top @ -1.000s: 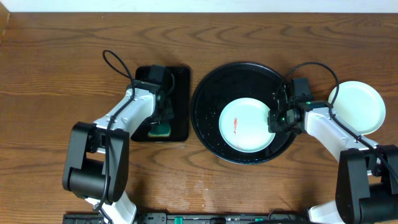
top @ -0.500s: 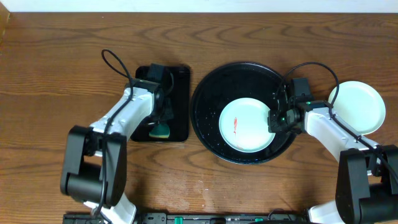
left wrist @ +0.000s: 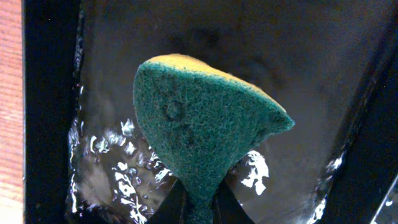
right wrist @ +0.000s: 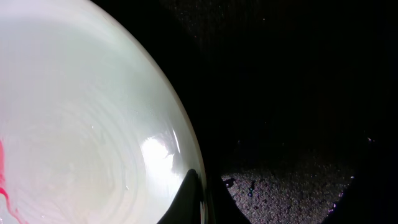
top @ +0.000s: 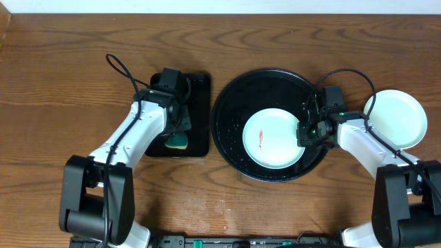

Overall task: Clean dirty plates on tray and stack at the side
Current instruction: 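Grasp the green sponge again with the left gripper, then scrub the second plate with the sponge while right gripper holds rim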

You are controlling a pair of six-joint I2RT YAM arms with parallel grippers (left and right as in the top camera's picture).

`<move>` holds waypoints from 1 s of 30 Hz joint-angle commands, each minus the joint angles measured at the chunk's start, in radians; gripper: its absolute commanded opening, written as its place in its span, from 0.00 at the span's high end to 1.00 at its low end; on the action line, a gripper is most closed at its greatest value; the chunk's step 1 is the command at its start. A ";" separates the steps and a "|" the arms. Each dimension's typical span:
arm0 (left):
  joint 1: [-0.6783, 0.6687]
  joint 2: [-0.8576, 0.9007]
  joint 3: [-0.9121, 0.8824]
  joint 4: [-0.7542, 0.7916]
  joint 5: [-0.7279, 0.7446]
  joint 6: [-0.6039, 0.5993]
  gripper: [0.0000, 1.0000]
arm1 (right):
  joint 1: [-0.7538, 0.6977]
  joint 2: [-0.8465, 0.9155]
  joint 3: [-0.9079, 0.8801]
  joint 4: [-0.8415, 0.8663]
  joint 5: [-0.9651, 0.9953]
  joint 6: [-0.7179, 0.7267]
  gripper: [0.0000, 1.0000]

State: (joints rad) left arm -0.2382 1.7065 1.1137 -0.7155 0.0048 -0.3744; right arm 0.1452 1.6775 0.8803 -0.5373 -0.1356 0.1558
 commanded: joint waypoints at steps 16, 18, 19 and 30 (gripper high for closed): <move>-0.407 0.010 0.088 0.274 0.230 -0.171 0.93 | 0.055 0.009 0.003 -0.004 -0.030 -0.040 0.99; -0.447 0.058 0.088 0.330 0.246 -0.206 0.92 | 0.056 0.008 0.003 -0.005 -0.029 -0.040 0.99; -0.467 0.087 0.088 0.360 0.253 -0.225 0.92 | 0.056 0.008 0.003 -0.005 -0.030 -0.040 0.99; -0.517 0.310 0.088 0.410 0.267 -0.341 0.92 | 0.060 0.008 0.003 -0.005 -0.030 -0.037 0.99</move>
State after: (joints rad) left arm -0.7708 1.9465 1.1957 -0.2897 0.2817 -0.6735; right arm 0.1867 1.6779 0.8806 -0.5365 -0.1539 0.1398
